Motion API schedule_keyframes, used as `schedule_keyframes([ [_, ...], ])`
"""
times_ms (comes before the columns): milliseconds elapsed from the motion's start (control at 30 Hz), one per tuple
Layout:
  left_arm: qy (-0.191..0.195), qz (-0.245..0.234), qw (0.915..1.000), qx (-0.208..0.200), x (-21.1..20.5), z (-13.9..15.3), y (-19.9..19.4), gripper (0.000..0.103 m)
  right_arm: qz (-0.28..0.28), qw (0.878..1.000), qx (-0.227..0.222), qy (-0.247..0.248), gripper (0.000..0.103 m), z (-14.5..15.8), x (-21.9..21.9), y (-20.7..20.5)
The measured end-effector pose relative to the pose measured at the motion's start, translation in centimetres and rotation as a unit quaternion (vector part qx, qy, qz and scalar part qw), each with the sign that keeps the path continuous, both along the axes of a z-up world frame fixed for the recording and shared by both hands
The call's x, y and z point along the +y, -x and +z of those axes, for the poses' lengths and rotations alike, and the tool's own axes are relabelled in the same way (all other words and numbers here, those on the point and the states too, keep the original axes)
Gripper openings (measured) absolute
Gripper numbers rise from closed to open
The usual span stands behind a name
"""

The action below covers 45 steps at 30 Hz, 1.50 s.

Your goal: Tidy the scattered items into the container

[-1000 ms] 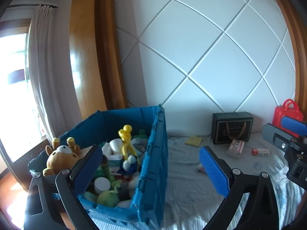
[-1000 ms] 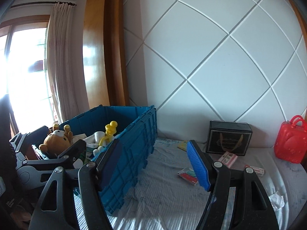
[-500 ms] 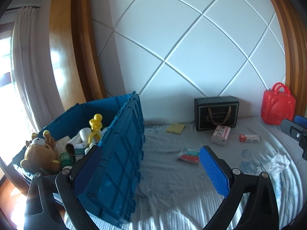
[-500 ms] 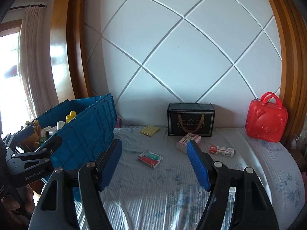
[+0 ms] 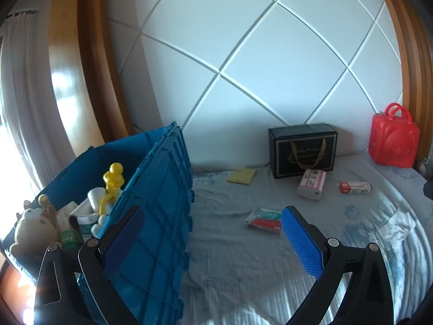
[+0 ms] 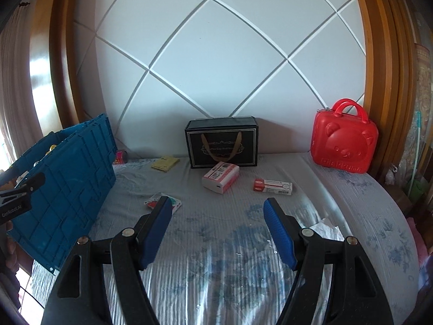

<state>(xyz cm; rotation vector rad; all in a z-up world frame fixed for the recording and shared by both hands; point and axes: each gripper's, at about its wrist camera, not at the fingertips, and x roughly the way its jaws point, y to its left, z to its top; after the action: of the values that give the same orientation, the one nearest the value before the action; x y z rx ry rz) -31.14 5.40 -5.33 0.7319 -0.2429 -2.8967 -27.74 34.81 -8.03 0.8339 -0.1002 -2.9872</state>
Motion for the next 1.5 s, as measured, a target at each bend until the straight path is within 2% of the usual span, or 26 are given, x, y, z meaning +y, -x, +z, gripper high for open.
schedule_keyframes([
  [133, 0.003, -0.014, 0.9998, -0.010, 3.3, -1.1, 4.5, 0.102, -0.014, 1.000, -0.009, -0.006, 0.070, -0.1, 2.7, 2.4],
  [167, 0.004, -0.018, 0.9998, -0.013, 4.1, -1.4, 5.7, 0.102, -0.012, 1.000, -0.012, -0.009, 0.073, 0.0, 3.4, 3.6],
  [333, 0.007, -0.035, 0.9990, -0.026, 8.3, -2.7, 11.3, 0.102, 0.041, 0.998, -0.035, -0.036, 0.074, -0.5, 6.6, 9.8],
  [533, 0.012, -0.056, 0.9973, -0.047, 13.2, -4.7, 18.2, 0.102, 0.115, 0.987, -0.066, -0.087, 0.074, -4.1, 9.1, 16.9],
  [633, 0.024, -0.059, 0.9942, -0.087, 15.4, -8.6, 21.6, 0.102, 0.152, 0.981, -0.096, -0.074, 0.074, -7.5, 10.5, 20.9],
  [800, 0.051, -0.079, 0.9877, -0.125, 18.9, -13.5, 26.5, 0.102, 0.202, 0.962, -0.157, -0.092, 0.074, -14.6, 12.2, 27.3],
  [967, 0.047, -0.110, 0.9811, -0.152, 21.5, -16.8, 31.1, 0.102, 0.233, 0.938, -0.213, -0.142, 0.074, -20.0, 13.7, 33.2],
  [1200, 0.052, -0.128, 0.9702, -0.199, 23.3, -21.9, 35.8, 0.102, 0.295, 0.905, -0.257, -0.167, 0.074, -23.6, 14.0, 37.6],
  [1433, 0.051, -0.130, 0.9630, -0.231, 23.6, -24.8, 38.3, 0.102, 0.336, 0.874, -0.282, -0.208, 0.074, -26.1, 13.3, 39.4],
  [1500, 0.046, -0.128, 0.9622, -0.236, 23.6, -25.1, 38.7, 0.102, 0.340, 0.870, -0.287, -0.211, 0.074, -26.6, 13.1, 39.7],
])
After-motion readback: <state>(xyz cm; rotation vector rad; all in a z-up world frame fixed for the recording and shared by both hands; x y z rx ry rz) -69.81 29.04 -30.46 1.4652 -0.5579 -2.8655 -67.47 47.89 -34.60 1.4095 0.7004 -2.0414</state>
